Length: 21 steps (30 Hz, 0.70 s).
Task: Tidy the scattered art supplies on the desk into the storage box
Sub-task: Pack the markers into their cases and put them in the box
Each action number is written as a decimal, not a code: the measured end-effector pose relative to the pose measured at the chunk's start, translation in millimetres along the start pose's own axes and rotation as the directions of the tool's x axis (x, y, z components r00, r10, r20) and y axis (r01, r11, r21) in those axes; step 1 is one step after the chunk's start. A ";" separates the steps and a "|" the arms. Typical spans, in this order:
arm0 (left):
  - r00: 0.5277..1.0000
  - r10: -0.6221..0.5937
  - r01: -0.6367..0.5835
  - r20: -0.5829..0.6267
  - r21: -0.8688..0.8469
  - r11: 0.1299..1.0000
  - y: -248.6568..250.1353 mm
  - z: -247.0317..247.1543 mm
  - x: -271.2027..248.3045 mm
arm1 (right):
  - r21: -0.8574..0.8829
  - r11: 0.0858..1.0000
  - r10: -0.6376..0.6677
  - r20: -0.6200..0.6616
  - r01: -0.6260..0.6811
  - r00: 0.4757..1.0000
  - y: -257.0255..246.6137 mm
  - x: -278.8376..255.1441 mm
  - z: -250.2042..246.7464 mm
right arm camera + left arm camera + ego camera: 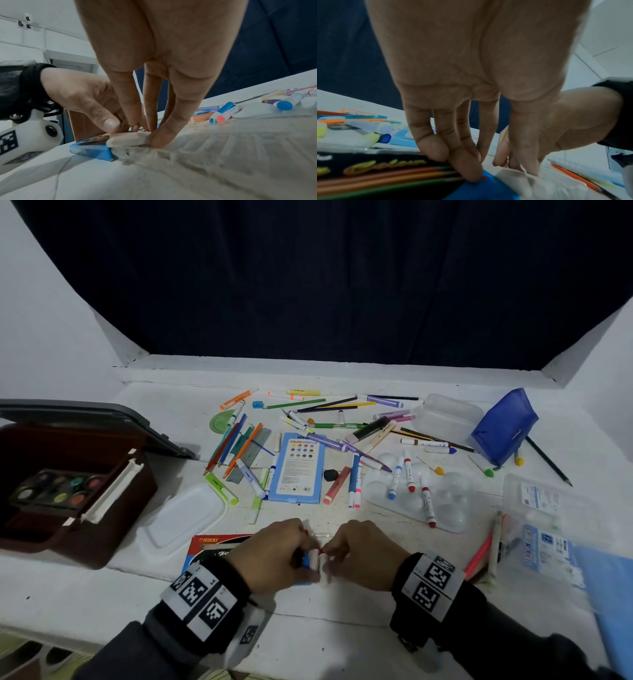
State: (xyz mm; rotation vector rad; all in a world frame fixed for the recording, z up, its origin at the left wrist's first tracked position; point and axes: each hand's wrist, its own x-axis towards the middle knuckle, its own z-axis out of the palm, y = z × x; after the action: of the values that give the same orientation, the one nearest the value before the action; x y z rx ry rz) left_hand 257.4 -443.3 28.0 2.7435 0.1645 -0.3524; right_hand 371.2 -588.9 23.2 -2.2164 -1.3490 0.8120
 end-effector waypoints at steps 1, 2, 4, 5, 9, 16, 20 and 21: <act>1.000 0.015 -0.015 0.010 0.003 1.000 0.5 -1.8 0.5 | -0.004 1.000 0.000 0.009 0.000 1.000 -0.1 0.8 0.0; 1.000 0.028 -0.028 0.012 0.007 1.000 1.0 -3.1 0.8 | -0.010 1.000 0.004 0.016 -0.004 1.000 0.1 2.0 0.2; 0.999 0.037 -0.037 0.003 0.013 0.999 2.0 -5.2 1.6 | -0.021 1.000 0.020 0.020 -0.019 1.000 0.5 4.9 1.4; 0.999 0.034 -0.034 -0.003 0.014 0.999 1.9 -5.9 2.2 | -0.027 0.999 0.031 0.016 -0.031 0.999 0.3 6.5 1.9; 1.000 -0.008 0.008 -0.025 0.034 0.999 0.8 -5.4 4.4 | -0.041 0.996 0.078 -0.040 -0.079 0.996 -0.7 11.4 1.6; 0.997 -0.071 0.073 -0.032 0.070 0.995 1.6 -2.9 5.6 | -0.136 0.987 0.077 -0.086 -0.088 0.993 -1.5 19.2 5.2; 0.992 -0.119 0.123 -0.046 0.106 0.987 2.7 -2.2 8.5 | -0.166 0.982 0.076 -0.089 -0.090 0.993 -0.9 22.2 5.0; 0.991 -0.120 0.125 -0.051 0.108 0.986 3.2 -2.4 9.0 | -0.174 0.981 0.073 -0.087 -0.088 0.993 -0.9 22.5 5.9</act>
State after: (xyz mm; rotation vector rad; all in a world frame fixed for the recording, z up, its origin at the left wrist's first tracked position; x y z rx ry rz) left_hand 267.1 -444.7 28.9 2.8594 0.3360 -0.3434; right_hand 374.7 -568.1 13.4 -2.4277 -1.3476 0.6441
